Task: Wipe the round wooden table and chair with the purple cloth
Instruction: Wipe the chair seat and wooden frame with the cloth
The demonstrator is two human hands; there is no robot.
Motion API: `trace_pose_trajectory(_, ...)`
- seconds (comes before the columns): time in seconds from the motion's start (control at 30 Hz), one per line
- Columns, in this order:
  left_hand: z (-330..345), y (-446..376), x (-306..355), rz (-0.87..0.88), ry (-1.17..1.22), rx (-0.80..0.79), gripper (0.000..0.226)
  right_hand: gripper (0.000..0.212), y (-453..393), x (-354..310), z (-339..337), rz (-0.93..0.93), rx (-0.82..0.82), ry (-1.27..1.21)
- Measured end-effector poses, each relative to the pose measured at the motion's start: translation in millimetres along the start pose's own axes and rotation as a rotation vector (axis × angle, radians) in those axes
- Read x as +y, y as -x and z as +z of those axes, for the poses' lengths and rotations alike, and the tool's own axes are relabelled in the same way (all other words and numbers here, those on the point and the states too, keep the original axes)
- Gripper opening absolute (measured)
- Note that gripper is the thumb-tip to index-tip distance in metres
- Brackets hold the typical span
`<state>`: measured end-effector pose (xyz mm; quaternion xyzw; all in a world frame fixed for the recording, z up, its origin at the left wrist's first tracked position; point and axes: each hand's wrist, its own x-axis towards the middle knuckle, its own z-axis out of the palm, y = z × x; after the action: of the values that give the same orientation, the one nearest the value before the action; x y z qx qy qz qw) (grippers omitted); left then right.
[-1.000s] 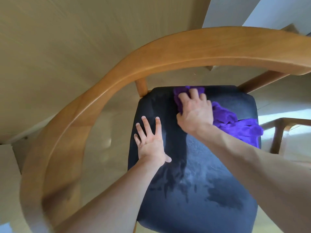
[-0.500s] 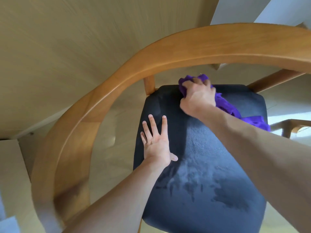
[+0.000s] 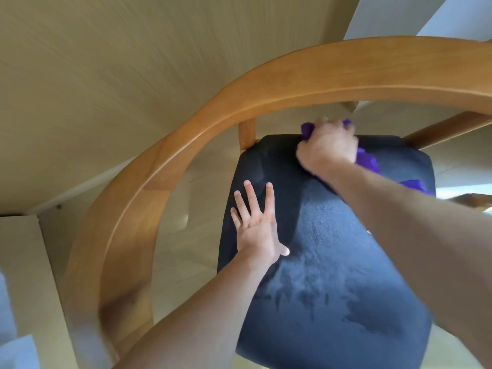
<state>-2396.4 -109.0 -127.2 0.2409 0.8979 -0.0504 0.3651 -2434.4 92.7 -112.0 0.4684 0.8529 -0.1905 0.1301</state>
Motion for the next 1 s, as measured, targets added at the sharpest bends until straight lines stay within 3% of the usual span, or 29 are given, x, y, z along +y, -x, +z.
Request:
trace_pose_trajectory(0.07,-0.3,0.6,-0.4,0.008,0.003,0.014,0.16,0.046,27.6,-22.8,12.5,-0.193,0.01,0.152)
trace_pose_trajectory(0.17,0.5,2.4,-3.2,0.026,0.003,0.023,0.155,0.04,51.6,-30.4,19.4,-0.44,-0.051,0.047)
trace_pose_trajectory(0.27,-0.4,4.2,-6.4,0.038,0.038,0.035,0.155,0.02,49.9,-11.4,4.3,-0.573,-0.334,-0.112)
trace_pose_trajectory(0.33,-0.6,5.6,-10.7,0.059,0.076,0.043,0.152,0.029,39.3,1.0,-9.1,-0.536,-0.403,-0.203)
trace_pose_trajectory(0.47,-2.7,12.6,-17.3,0.108,0.068,0.076,0.147,0.037,4.2,-4.0,-13.9,-0.189,-0.023,-0.478)
trace_pose_trajectory(0.53,-1.0,19.9,-23.0,0.156,0.046,0.1,0.138,0.029,-2.0,-21.6,-2.0,-0.052,-0.023,-0.349)
trace_pose_trajectory(0.63,4.3,35.4,-38.9,0.248,-0.053,0.052,0.14,0.037,17.6,-48.2,15.2,-0.242,-0.1,0.072)
trace_pose_trajectory(0.7,6.9,41.4,-48.5,0.299,-0.16,0.006,0.149,0.045,39.7,-55.7,21.3,-0.445,-0.07,0.191)
trace_pose_trajectory(0.8,8.8,41.2,-52.7,0.319,-0.243,-0.014,0.157,0.031,63.5,-42.9,20.0,-0.657,-0.206,0.04)
trace_pose_trajectory(0.87,10.2,39.3,-51.7,0.305,-0.242,-0.02,0.158,0.031,68.5,-26.0,10.2,-0.646,-0.418,-0.105)
trace_pose_trajectory(0.9,11.6,38.5,-50.8,0.295,-0.231,-0.022,0.159,0.033,66.9,-18.5,5.2,-0.612,-0.446,-0.168)
trace_pose_trajectory(0.93,13.1,38.3,-49.4,0.283,-0.224,-0.023,0.16,0.034,63.3,-12.8,0.6,-0.567,-0.391,-0.243)
trace_pose_trajectory(1.0,15.7,38.6,-44.8,0.256,-0.231,-0.018,0.162,0.034,47.5,-9.2,-6.6,-0.418,-0.126,-0.401)
